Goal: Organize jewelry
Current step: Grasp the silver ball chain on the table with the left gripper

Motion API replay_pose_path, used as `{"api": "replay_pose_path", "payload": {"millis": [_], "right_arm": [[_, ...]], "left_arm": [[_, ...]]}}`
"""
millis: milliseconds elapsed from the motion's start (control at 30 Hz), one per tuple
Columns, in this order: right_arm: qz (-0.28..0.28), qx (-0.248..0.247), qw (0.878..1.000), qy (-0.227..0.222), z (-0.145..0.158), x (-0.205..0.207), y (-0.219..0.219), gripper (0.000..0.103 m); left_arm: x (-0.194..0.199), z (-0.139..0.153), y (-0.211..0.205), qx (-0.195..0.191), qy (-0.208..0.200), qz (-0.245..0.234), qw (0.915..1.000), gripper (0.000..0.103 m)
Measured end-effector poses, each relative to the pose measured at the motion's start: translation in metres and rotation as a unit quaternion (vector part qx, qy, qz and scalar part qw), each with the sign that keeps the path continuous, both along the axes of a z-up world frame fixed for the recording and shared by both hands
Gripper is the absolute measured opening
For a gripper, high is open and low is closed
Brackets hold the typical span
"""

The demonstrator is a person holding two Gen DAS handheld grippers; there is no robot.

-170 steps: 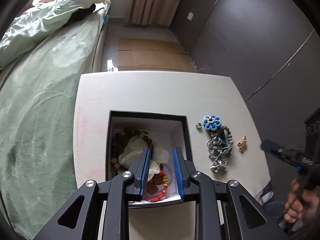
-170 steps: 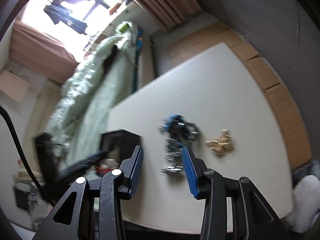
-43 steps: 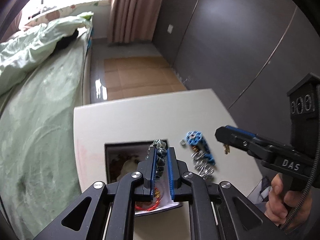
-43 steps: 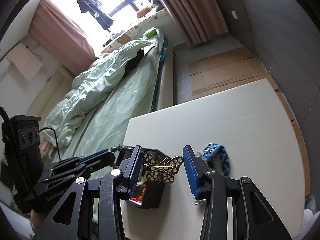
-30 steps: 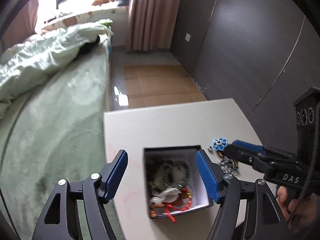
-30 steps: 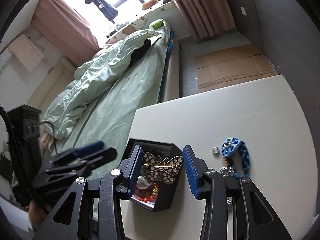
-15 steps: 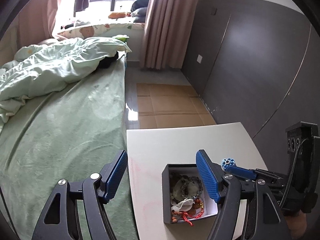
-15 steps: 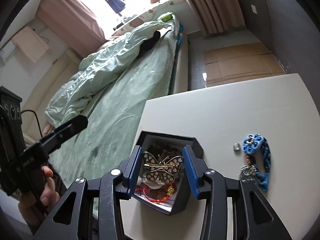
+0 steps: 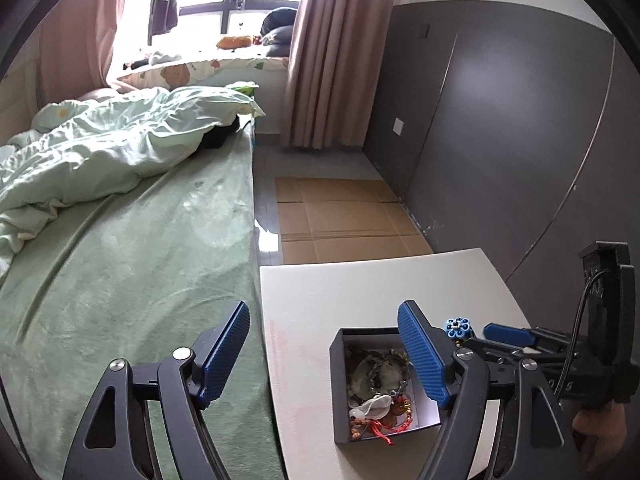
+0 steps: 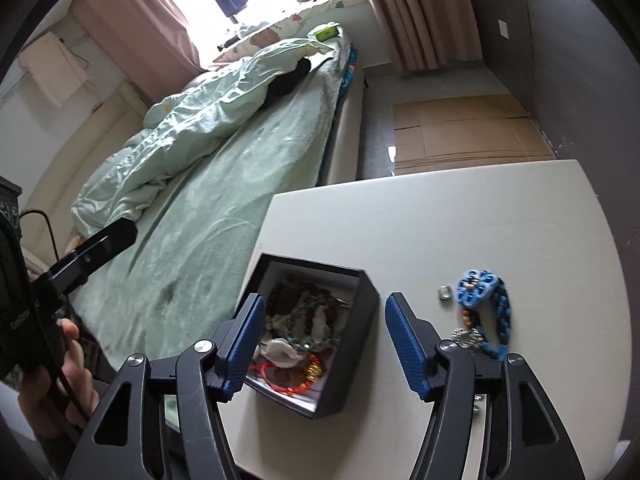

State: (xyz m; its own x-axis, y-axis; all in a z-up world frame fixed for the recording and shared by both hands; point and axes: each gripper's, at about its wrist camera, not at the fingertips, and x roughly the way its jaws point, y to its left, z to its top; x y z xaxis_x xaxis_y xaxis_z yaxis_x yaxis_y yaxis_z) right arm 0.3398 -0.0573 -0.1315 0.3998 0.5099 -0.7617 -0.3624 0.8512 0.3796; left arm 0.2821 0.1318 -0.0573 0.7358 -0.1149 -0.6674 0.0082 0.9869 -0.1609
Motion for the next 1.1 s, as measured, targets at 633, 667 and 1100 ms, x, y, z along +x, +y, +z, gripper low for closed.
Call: {"api": "replay_pose_path", "payload": {"millis": [633, 667, 1100], "right_arm": [[-0.073, -0.033, 0.997, -0.005, 0.005, -0.006, -0.092, 0.103], [-0.075, -0.034, 0.997, -0.003, 0.004, -0.005, -0.096, 0.103], [-0.091, -0.043, 0.995, 0.003, 0.002, -0.007, -0.132, 0.103]], "left_arm": [[-0.001, 0.002, -0.053, 0.004, -0.014, -0.079, 0.9968, 0.095], [-0.001, 0.000, -0.058, 0.004, -0.012, -0.083, 0.9964, 0.095], [0.014, -0.034, -0.135, -0.006, 0.064, -0.196, 0.9786, 0.084]]}}
